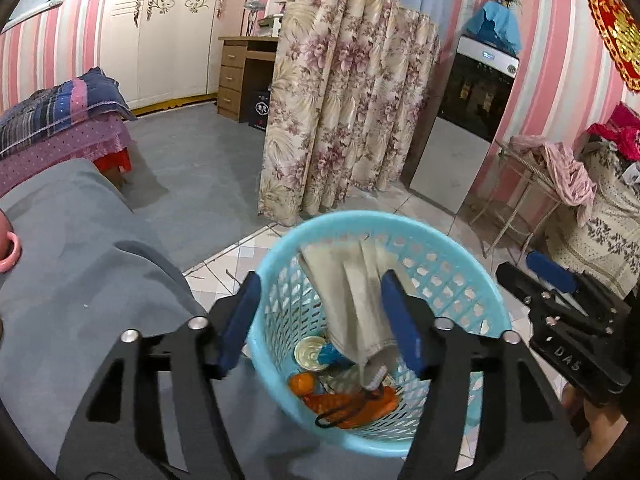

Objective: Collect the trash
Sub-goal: 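Open both tools to drop the cloth and snack bag into the basket, then move both open tools back over the bed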

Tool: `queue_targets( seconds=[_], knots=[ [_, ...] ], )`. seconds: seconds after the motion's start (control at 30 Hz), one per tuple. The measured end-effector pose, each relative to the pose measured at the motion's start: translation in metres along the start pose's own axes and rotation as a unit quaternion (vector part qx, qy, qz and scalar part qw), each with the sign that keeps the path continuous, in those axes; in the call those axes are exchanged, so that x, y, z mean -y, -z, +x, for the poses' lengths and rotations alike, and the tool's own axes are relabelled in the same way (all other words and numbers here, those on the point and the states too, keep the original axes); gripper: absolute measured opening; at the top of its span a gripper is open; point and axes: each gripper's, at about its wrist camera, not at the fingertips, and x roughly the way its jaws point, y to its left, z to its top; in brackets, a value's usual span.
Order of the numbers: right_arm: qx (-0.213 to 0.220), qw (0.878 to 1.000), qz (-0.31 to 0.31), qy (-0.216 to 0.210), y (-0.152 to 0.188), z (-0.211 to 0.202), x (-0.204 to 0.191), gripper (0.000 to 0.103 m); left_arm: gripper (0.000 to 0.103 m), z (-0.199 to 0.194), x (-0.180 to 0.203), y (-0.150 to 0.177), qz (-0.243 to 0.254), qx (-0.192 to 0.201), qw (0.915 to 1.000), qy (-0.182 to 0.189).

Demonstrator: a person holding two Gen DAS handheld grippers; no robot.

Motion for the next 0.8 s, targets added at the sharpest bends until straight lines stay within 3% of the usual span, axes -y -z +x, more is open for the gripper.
queue_targets(
  seconds=[0.07,0.2,0.3,0.6,0.8],
  knots=[
    [-0.001,1.000,0.003,0.003,0.001,0.000,0.003,0.054,0.070,0.004,0.001,0.002,0.008,-0.005,0.9999,-0.013],
    [0.008,1.000,0.011,0.009,0.002,-0.003,0.005,0.077,0.086,-0.002,-0.010,0.000,0.010,-0.002,0.9993,-0.037],
    [0.009,1.000,0.012,0.009,0.002,-0.001,0.001,0.083,0.092,-0.015,-0.028,0.000,-0.001,0.012,0.9982,-0.059],
    [0.009,1.000,0.011,-0.010,-0.002,0.010,-0.033,0.092,0.097,-0.069,-0.100,0.001,-0.058,0.042,0.9895,-0.125],
    [0.013,0.999,-0.003,-0.031,-0.009,0.018,-0.078,0.096,0.097,-0.105,-0.144,0.001,-0.092,0.063,0.9812,-0.158]
  ],
)
